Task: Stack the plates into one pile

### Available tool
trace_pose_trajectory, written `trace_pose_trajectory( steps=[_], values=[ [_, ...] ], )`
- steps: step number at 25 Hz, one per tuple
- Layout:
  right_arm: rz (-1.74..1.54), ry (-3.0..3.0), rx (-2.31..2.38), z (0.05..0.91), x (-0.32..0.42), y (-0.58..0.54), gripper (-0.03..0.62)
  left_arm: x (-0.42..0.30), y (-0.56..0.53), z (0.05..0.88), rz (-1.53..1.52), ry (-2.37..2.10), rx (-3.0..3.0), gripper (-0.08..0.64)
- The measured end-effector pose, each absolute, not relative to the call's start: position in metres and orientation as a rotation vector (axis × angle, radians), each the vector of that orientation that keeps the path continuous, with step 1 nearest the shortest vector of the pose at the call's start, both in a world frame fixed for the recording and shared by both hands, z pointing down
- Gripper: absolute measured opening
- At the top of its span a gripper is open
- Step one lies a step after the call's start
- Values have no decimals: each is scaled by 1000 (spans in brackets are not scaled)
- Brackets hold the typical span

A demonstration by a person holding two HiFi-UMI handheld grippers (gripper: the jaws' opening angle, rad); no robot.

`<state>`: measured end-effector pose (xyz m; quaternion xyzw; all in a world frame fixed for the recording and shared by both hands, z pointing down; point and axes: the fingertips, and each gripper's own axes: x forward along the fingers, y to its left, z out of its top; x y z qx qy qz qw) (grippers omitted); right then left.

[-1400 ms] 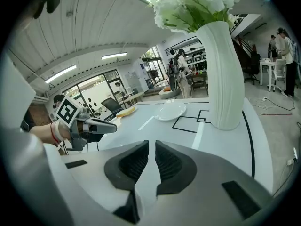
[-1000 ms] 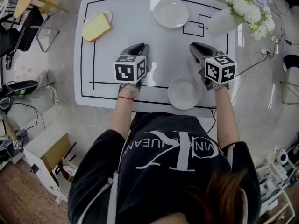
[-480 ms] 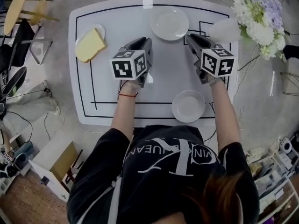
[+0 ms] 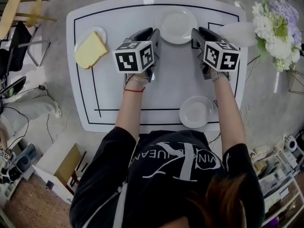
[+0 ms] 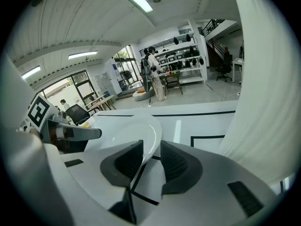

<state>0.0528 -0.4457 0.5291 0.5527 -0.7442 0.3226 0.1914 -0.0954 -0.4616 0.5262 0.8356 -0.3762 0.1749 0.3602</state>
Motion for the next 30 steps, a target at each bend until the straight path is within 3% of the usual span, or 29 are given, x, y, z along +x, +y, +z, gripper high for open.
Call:
trace_pose_trajectory(
  steps=[6, 10, 13, 18, 30],
  values=[
    [910, -2020, 1554, 538, 56, -452, 127, -81, -468, 539, 641, -896, 2150, 172],
    [944, -2007, 1554, 540, 57, -454, 133, -76, -470, 541, 662, -890, 2137, 170],
    [1009, -2002, 1545, 541, 54, -454, 89, -75, -470, 541, 675, -899, 2136, 137],
    [1073, -2003, 1540, 542, 53, -447, 81, -80, -465, 543, 667, -932, 2099, 109],
    [1135, -2145, 1519, 518, 50, -401, 63, -86, -429, 521, 593, -1006, 2093, 92]
  ],
)
